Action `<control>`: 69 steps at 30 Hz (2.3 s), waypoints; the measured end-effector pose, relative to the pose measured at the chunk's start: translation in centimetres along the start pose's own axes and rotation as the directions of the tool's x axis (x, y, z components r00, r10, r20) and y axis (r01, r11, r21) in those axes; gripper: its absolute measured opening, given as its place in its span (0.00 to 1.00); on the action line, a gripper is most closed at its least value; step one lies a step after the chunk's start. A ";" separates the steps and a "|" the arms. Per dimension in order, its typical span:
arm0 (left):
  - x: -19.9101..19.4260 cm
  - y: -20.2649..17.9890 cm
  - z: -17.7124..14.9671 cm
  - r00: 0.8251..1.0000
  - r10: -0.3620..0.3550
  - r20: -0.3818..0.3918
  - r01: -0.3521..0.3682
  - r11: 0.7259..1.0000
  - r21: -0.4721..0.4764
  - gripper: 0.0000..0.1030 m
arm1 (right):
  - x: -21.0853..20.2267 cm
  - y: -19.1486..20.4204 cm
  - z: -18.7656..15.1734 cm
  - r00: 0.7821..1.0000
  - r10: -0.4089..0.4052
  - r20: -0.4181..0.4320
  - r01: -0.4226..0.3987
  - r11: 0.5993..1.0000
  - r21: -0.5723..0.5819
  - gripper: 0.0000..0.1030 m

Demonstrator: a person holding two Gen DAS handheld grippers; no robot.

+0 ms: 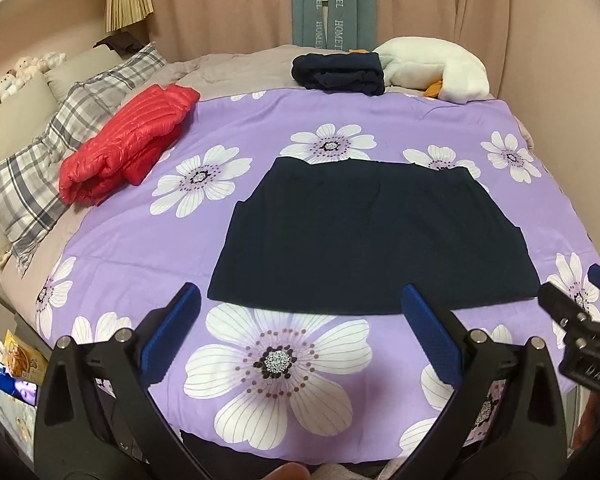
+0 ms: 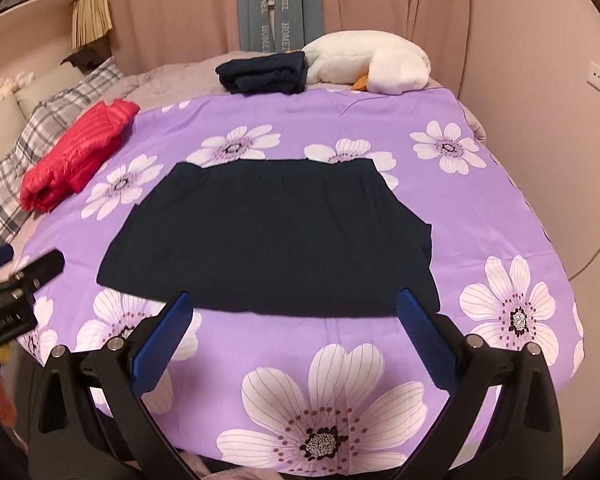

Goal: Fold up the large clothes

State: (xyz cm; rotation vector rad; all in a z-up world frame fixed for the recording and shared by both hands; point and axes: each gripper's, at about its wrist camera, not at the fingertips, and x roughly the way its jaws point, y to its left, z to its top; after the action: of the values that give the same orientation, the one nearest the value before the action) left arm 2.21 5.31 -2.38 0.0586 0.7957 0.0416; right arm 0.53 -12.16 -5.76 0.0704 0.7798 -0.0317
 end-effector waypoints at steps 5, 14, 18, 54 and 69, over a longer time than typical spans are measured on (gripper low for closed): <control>0.1 0.0 0.0 1.000 -0.003 -0.001 0.003 1.000 0.001 0.98 | 0.2 -0.2 0.0 1.000 -0.003 -0.005 0.003 1.000 -0.001 0.99; 0.6 0.2 0.0 1.000 -0.005 -0.010 0.005 1.000 0.011 0.98 | 0.0 0.1 0.2 1.000 -0.008 0.003 0.008 1.000 -0.014 0.99; 0.7 0.2 -0.1 1.000 -0.001 -0.010 0.001 1.000 0.013 0.98 | 0.0 0.1 0.3 1.000 -0.008 0.002 0.008 1.000 -0.013 0.99; 1.2 -0.2 -0.8 1.000 -0.009 -0.024 0.009 1.000 0.026 0.98 | 0.5 0.2 -0.1 1.000 0.000 -0.019 0.000 1.000 0.003 0.99; 1.3 -0.3 -0.9 1.000 -0.009 -0.026 0.010 1.000 0.029 0.98 | 0.6 0.2 -0.4 1.000 0.004 -0.022 -0.004 1.000 0.006 0.99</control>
State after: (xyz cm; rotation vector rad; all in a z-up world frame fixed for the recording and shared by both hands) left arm 2.46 5.12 -3.98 0.0820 0.8229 0.0220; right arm 0.74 -11.98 -6.47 0.0783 0.8017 -0.0292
